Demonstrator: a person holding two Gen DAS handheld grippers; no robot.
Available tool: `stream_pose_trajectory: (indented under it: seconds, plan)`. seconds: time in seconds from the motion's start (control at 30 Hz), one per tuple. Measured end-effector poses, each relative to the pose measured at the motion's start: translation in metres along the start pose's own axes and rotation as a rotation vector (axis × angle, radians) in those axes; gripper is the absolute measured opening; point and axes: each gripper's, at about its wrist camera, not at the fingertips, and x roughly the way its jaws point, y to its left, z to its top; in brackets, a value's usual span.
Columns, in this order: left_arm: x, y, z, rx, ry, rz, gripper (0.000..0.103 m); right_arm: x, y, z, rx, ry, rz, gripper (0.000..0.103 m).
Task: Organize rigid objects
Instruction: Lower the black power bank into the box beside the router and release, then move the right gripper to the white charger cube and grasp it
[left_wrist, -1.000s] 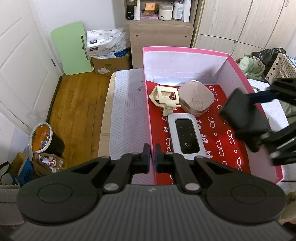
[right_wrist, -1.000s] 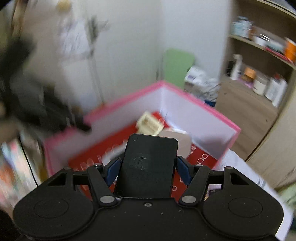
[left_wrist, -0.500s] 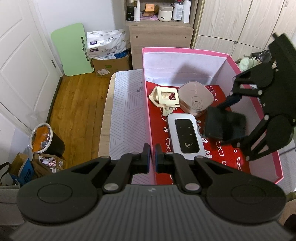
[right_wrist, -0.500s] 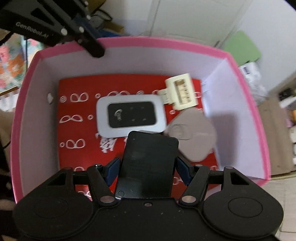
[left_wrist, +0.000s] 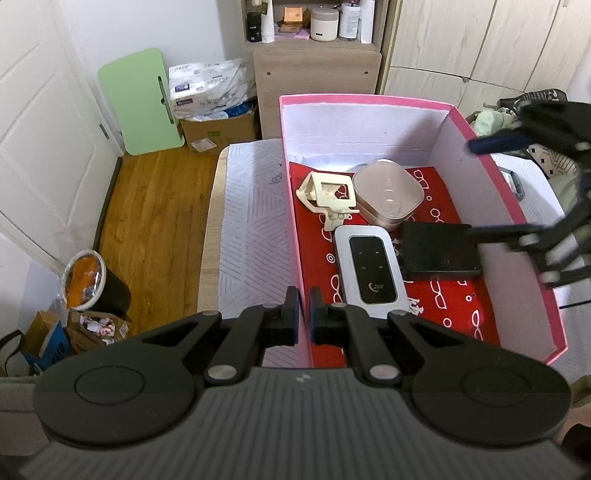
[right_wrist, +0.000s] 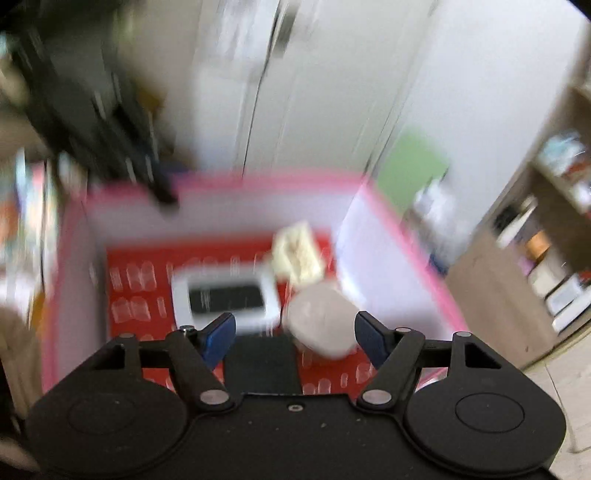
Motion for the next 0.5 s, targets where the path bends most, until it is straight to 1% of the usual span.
stream_pose_trajectory:
  seconds: [0.13, 0.33, 0.37, 0.43, 0.5]
  plan:
    - [0.001, -0.001, 0.0, -0.003, -0.001, 0.006, 0.005, -0.026, 0.006, -0.007, 0.144, -0.063, -0.004, 0.075]
    - [0.0, -0.006, 0.0, 0.011, 0.002, 0.028, 0.005, -0.054, 0.02, -0.024, 0.241, -0.112, -0.097, 0.075]
    - [0.0, -0.007, 0.0, 0.015, 0.002, 0.033, 0.005, -0.057, 0.016, -0.028, 0.261, -0.117, -0.105, 0.075]
    - [0.0, -0.008, 0.0, 0.018, 0.002, 0.04, 0.005, -0.067, 0.014, -0.038, 0.331, -0.119, -0.117, 0.075]
    - [0.0, -0.008, 0.0, 0.017, 0.001, 0.042, 0.005, -0.073, 0.01, -0.052, 0.412, -0.129, -0.151, 0.076]
